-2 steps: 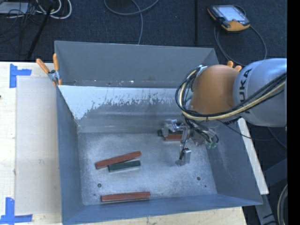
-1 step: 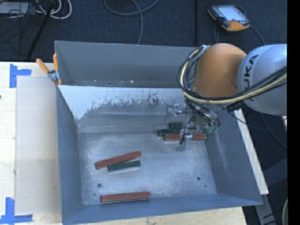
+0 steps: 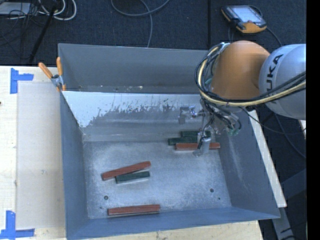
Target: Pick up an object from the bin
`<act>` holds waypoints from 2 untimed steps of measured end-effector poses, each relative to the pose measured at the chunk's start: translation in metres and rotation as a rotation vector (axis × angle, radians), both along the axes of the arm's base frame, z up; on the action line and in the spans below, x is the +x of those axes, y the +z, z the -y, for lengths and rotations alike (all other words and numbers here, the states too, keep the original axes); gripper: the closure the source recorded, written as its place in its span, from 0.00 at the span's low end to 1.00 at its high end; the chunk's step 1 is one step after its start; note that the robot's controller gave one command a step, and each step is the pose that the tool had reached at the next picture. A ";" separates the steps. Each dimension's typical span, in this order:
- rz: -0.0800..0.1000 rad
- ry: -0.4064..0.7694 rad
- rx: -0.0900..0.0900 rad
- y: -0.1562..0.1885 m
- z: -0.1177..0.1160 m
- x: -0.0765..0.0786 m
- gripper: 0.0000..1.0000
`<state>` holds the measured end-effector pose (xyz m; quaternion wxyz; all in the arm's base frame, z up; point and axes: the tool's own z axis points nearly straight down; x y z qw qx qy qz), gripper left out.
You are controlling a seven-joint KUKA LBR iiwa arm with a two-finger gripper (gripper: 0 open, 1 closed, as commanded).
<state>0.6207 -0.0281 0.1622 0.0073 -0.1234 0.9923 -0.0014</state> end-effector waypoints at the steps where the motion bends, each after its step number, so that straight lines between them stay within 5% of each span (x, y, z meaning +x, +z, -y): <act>1: -0.010 0.081 0.000 -0.064 0.008 -0.005 0.00; 2: -0.018 -0.026 0.004 -0.095 0.014 -0.008 0.00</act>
Offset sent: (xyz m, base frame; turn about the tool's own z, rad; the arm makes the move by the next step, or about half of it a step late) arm -0.0079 -0.0209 -0.0922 0.0744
